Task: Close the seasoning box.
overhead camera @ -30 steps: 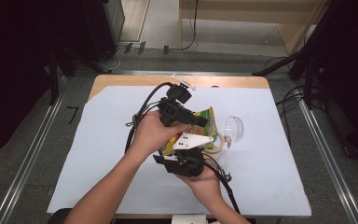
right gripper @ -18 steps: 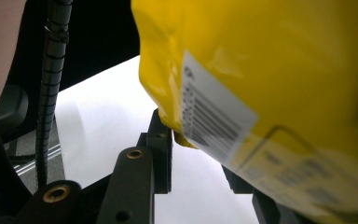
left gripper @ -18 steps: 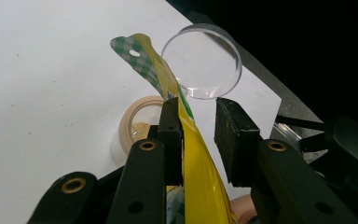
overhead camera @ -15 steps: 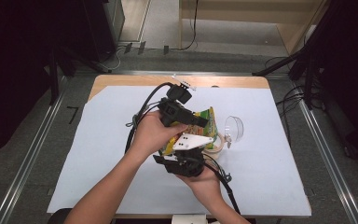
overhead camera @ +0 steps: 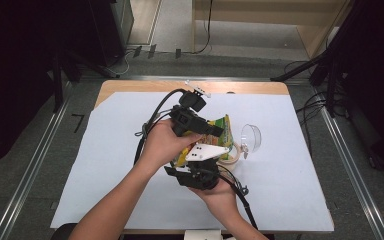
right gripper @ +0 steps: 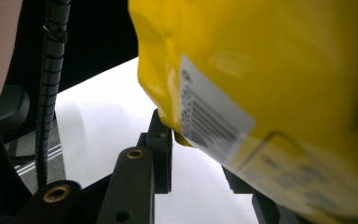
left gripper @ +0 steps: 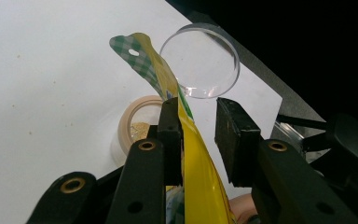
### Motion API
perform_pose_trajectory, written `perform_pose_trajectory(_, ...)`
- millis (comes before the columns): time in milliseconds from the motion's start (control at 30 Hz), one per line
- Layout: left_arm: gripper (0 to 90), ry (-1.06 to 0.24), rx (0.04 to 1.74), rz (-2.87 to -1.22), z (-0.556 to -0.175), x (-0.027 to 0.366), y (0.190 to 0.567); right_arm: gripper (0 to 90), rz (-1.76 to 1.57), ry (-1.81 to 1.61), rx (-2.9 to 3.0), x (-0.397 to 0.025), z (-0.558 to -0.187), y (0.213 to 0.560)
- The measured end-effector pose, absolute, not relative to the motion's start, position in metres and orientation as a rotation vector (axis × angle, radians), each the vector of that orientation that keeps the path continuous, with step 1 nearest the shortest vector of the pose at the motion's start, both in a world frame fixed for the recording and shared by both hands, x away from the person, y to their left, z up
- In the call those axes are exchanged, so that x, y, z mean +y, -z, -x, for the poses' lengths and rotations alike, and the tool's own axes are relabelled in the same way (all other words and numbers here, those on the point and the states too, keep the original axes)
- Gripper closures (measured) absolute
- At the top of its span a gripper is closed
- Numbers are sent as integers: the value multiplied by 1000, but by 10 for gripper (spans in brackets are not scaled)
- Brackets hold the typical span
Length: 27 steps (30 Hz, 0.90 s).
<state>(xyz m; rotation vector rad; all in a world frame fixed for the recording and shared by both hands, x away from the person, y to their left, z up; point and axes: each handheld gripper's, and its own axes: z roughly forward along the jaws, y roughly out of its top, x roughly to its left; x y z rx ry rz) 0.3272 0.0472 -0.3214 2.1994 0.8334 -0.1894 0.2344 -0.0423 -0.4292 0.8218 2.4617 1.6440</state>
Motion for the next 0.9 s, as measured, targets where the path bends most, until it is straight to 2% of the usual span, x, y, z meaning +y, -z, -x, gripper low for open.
perform_pose_trajectory(900, 728, 194, 836, -2199, -327, 46, 321, 685, -818, -1644, 2460, -42, -233, 429)
